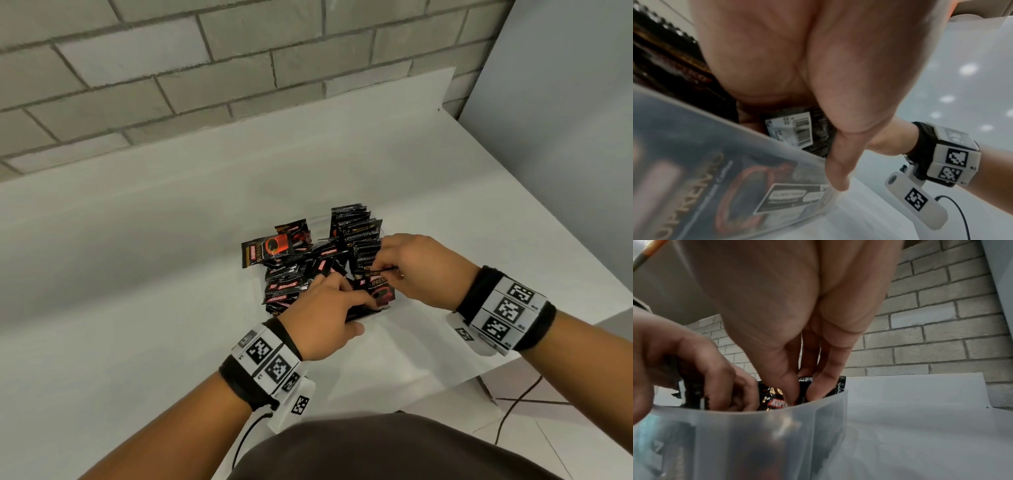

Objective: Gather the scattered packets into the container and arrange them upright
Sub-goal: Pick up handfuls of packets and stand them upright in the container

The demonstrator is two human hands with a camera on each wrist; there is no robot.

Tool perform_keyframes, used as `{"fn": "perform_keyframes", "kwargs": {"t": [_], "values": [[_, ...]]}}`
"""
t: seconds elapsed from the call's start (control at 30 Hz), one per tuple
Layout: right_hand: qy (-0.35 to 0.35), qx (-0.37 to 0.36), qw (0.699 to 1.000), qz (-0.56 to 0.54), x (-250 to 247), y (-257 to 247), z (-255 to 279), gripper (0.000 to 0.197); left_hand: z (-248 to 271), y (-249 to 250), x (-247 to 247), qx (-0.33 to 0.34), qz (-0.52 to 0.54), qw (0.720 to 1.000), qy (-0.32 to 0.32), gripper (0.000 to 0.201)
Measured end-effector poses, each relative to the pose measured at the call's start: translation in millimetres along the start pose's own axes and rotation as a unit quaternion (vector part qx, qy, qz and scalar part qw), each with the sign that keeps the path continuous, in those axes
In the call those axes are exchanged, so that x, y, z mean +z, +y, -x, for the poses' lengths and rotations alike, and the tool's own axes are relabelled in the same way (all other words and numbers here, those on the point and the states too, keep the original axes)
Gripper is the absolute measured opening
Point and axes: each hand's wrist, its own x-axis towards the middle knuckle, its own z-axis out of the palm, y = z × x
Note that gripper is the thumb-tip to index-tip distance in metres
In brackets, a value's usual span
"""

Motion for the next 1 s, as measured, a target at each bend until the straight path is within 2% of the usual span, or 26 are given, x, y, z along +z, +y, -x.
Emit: {"fn": "perform_keyframes", "kwargs": {"t": [0.2,0.23,0.3,0.37,0.47,0.53,0.67,0.77,0.9,1.0], "values": [[0.016,-0.006,1.0,0.011,-4.3,-5.6,3.0,0.018,3.2,-5.1,-8.7,0.011,0.01,1.0,-0.002,0.024],[0.01,-0.006,1.0,0.001,-5.9,-7.9,3.2,0.024,2.9,-5.0,-8.0,0.008,0.008,1.0,-0.006,0.023],[-0.038,-0.013,0.999,-0.005,-9.1,-13.1,3.3,0.048,1.9,-3.1,-5.6,0.001,-0.003,1.0,-0.011,0.023],[-0.081,-0.034,0.996,0.025,-10.8,-17.7,1.9,0.065,1.0,0.9,-1.9,0.004,-0.033,0.999,-0.02,0.031],[-0.099,-0.043,0.992,0.063,-10.9,-19.3,-1.1,0.056,1.1,8.4,3.9,0.013,-0.075,0.997,-0.034,0.051],[-0.096,-0.038,0.992,0.071,-11.5,-19.8,-1.6,0.047,0.5,10.8,5.9,0.012,-0.073,0.997,-0.026,0.054],[-0.084,-0.034,0.993,0.072,-9.9,-16.7,-2.1,0.034,0.8,5.6,6.6,0.002,-0.011,1.0,0.002,0.038],[-0.08,-0.025,0.993,0.08,-6.3,-13.3,-3.6,0.037,2.4,-2.7,4.0,0.021,0.015,1.0,0.013,0.026],[-0.064,-0.017,0.994,0.088,-2.3,-11.2,-3.8,0.038,5.8,-6.3,-5.5,0.061,0.074,0.995,0.027,0.026],[-0.057,-0.013,0.995,0.082,-2.4,-12.3,-3.2,0.035,7.1,-9.5,-7.7,0.067,0.087,0.992,0.069,0.031]]}}
